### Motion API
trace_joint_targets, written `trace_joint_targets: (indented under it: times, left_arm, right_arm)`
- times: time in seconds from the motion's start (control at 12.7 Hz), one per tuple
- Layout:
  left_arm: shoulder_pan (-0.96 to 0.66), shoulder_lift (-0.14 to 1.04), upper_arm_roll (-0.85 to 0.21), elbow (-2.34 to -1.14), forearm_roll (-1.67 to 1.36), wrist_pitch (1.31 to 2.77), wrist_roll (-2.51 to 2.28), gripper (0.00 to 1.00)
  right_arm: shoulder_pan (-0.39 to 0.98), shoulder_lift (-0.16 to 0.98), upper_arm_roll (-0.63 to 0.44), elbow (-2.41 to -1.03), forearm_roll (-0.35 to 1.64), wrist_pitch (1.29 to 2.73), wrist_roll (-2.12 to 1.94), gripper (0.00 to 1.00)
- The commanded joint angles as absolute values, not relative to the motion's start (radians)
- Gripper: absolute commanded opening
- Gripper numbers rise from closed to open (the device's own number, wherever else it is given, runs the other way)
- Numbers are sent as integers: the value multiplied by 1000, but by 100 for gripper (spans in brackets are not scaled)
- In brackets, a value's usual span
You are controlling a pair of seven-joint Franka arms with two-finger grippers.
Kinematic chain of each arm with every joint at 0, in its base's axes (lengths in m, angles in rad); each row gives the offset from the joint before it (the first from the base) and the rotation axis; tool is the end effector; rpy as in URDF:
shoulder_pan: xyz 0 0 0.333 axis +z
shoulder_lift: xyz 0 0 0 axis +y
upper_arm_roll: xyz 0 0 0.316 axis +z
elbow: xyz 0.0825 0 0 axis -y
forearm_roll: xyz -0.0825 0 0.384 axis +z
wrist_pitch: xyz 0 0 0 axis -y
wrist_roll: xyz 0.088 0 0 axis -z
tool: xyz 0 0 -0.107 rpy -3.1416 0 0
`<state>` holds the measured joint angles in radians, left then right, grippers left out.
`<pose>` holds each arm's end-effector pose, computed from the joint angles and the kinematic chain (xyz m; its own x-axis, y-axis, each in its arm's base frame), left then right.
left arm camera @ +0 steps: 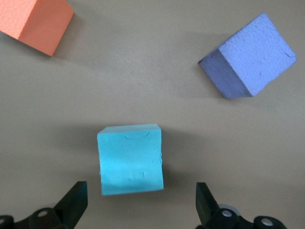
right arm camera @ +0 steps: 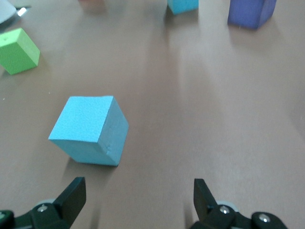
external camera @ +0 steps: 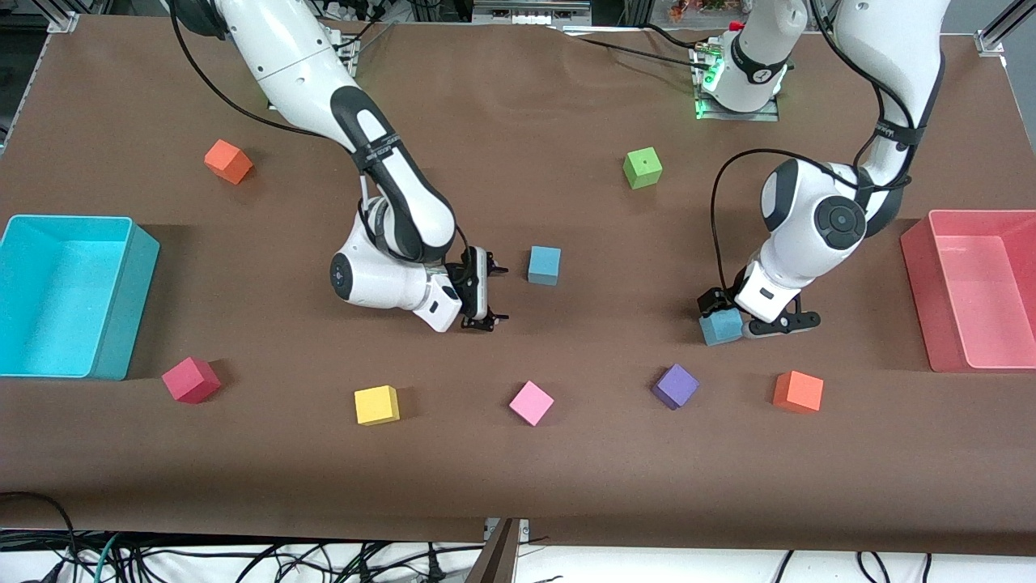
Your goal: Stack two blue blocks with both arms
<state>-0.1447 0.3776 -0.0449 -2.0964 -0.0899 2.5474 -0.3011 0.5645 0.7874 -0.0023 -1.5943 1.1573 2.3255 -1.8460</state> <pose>0.5810 -0.1099 0.2457 0.9810 0.1887 0.0458 0.1841 -0.9788 0.0897 0.5801 0.3848 0.1715 0.0812 0.7114 0.6981 0.9874 0.0380 -0.1535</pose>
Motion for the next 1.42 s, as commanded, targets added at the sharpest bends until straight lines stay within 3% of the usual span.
trace_joint_targets:
  times: [0.0, 0.47, 0.63, 0.87, 1.34]
  left_arm:
    - [-152, 422, -37, -2095, -51, 2621, -313, 100]
    - [-149, 517, -32, -2103, -20, 2775, -313, 97]
    - [-147, 511, -31, -2106, -20, 2781, -314, 24]
    - [-146, 486, -31, -2106, -20, 2769, -310, 1]
    - [-179, 305, -67, -2088, -20, 2439, -433, 2]
  right_arm:
    - [554, 750, 0, -1657, 1282, 2329, -2000, 100]
    - [545, 750, 0, -1721, 1515, 2286, -2235, 100]
    - [546, 752, 2, -1727, 1567, 2283, -2261, 100]
    - [548, 755, 9, -1729, 1636, 2273, -2285, 100]
    - [549, 761, 9, -1776, 1766, 2220, -2419, 100]
